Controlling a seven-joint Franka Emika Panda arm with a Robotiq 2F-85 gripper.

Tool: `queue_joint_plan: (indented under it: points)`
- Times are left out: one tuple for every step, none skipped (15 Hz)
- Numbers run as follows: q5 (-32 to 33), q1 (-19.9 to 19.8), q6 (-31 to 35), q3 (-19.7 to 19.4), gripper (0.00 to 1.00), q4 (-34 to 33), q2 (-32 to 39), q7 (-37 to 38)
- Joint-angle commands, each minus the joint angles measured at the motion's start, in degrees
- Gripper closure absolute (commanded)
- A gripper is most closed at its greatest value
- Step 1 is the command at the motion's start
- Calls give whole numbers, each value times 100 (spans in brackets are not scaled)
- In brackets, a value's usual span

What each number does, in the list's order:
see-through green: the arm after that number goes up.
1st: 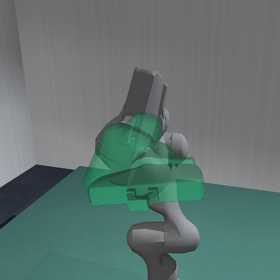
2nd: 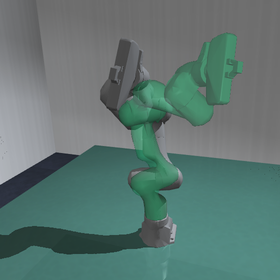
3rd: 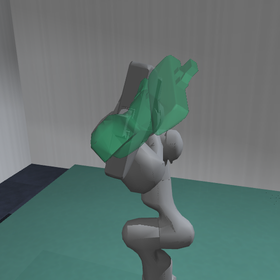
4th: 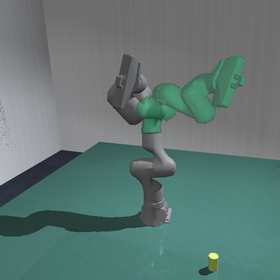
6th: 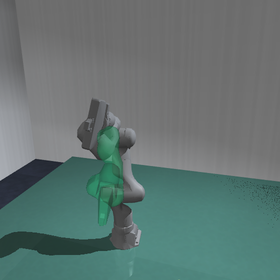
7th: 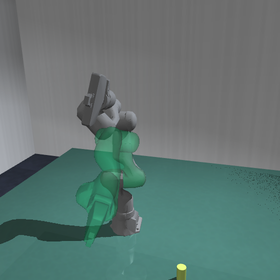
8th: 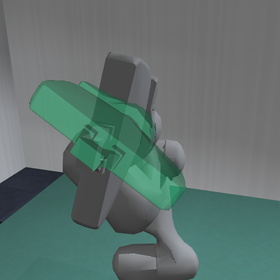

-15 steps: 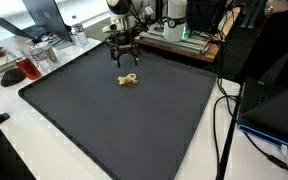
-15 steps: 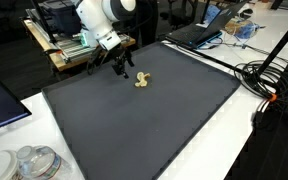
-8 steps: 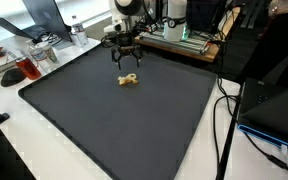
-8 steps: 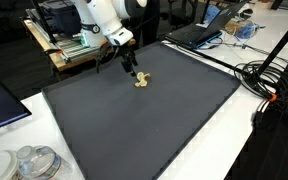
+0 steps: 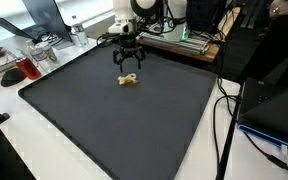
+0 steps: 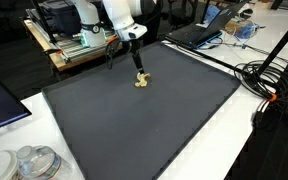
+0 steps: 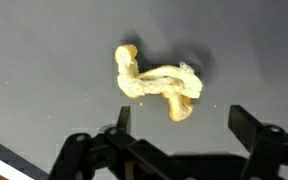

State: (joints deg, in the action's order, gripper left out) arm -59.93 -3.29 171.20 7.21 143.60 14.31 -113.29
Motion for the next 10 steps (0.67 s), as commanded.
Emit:
queue_joint_plan:
  points:
    - [817, 327, 111, -240, 0, -51, 147, 511]
    - [1069, 412, 113, -345, 0, -73, 209, 684]
    - [1288, 475, 73, -446, 0, -111, 263, 823]
    - [1498, 548, 60, -560, 0, -138, 308, 971]
    - [1700, 616, 25, -686, 0, -181, 362, 1124]
    - [1865, 667, -39, -799, 0, -235, 397, 1236]
    - [2050, 761, -44, -940, 0, -271, 436, 1398]
    - [2201, 824, -121, -1051, 0, -331, 463, 1506]
    - [2396, 931, -182, -1203, 0, -388, 511, 1665]
    - [2562, 1027, -253, -1332, 0, -458, 553, 1804]
